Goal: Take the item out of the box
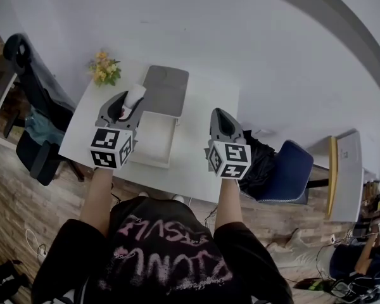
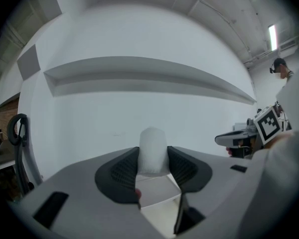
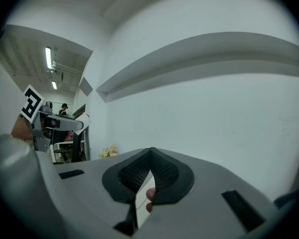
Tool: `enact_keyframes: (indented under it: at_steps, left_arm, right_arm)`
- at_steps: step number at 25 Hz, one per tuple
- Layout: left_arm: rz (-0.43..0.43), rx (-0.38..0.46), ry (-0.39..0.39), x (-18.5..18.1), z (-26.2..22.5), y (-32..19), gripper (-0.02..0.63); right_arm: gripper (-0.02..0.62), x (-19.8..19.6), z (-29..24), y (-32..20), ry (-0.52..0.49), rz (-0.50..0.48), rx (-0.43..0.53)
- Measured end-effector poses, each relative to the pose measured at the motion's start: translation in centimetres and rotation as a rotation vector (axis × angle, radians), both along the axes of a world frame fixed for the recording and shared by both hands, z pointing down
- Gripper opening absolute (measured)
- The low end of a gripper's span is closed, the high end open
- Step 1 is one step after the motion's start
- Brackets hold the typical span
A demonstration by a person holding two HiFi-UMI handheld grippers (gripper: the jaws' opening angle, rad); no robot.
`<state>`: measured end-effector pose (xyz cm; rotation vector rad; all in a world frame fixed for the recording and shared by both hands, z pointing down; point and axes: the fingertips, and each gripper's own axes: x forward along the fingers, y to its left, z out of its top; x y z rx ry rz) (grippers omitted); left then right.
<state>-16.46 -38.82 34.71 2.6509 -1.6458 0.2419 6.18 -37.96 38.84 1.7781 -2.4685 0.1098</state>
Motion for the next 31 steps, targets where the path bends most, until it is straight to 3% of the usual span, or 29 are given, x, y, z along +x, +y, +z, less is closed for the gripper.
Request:
enact_keyframes:
  at_steps: [10, 31]
  left_arm:
    - [-0.002, 0.019, 0.023, -0.1, -1.0, -0.7, 0.181]
    - [0.009, 0.039, -0.014, -0.4, -1.5, -0.9, 0.179]
  right_arm:
    - [0.008, 0.5, -1.5, -0.5, 0.012, 0.017, 0.038]
    - [0.008, 0.4, -2.4, -1.0, 0.003, 0.027, 0.054]
